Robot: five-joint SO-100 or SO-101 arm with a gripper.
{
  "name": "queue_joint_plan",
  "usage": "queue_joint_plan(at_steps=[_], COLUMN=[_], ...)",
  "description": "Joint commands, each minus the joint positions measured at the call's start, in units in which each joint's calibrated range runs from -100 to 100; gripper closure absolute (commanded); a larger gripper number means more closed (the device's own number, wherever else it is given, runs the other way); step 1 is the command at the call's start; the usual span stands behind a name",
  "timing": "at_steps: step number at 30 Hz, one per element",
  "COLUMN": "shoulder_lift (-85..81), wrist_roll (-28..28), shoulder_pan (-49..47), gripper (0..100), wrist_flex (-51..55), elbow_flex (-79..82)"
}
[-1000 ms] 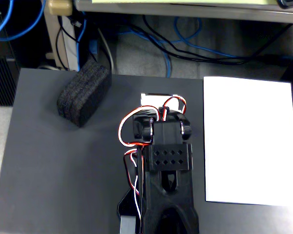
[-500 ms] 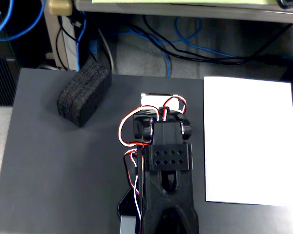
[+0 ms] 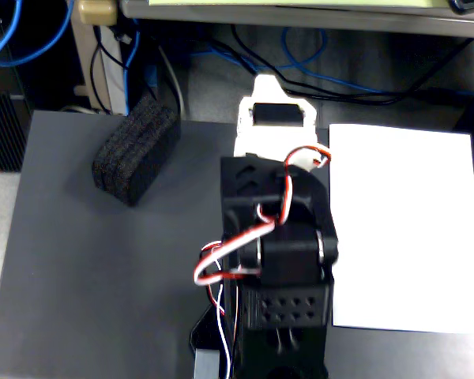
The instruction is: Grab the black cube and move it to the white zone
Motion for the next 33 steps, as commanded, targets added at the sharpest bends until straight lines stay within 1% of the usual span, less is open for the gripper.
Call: queue_joint_plan(at_steps=[1,4,5,7,8,10,12,15,19,22,24,26,29,33], shoulder_lift=[-0.5,-0.4,-0.4,1.1,5.0,17.5,28.9,38.5,52.0,64.7,70.5,73.2,74.1,74.2], wrist_roll=[0.4,0.5,1.0,4.1,5.4,5.7,5.7,6.6,11.4,16.7,20.2,23.3,24.4,27.4], shoulder_pan=[-0.4,-0.5,-0.5,-3.1,-6.2,-11.4,-13.4,-16.1,-19.2,-22.5,-22.7,-22.7,-22.7,-22.0], gripper=[98,98,98,98,98,98,98,98,98,98,98,98,98,98], wrist_flex=[-0.4,0.5,0.5,1.1,2.7,4.1,4.0,5.0,10.3,15.6,19.2,23.6,27.6,27.7], elbow_flex=[-13.6,-28.2,-30.2,-30.5,-30.5,-31.4,-31.5,-41.2,-48.8,-52.9,-57.4,-61.0,-64.1,-60.9])
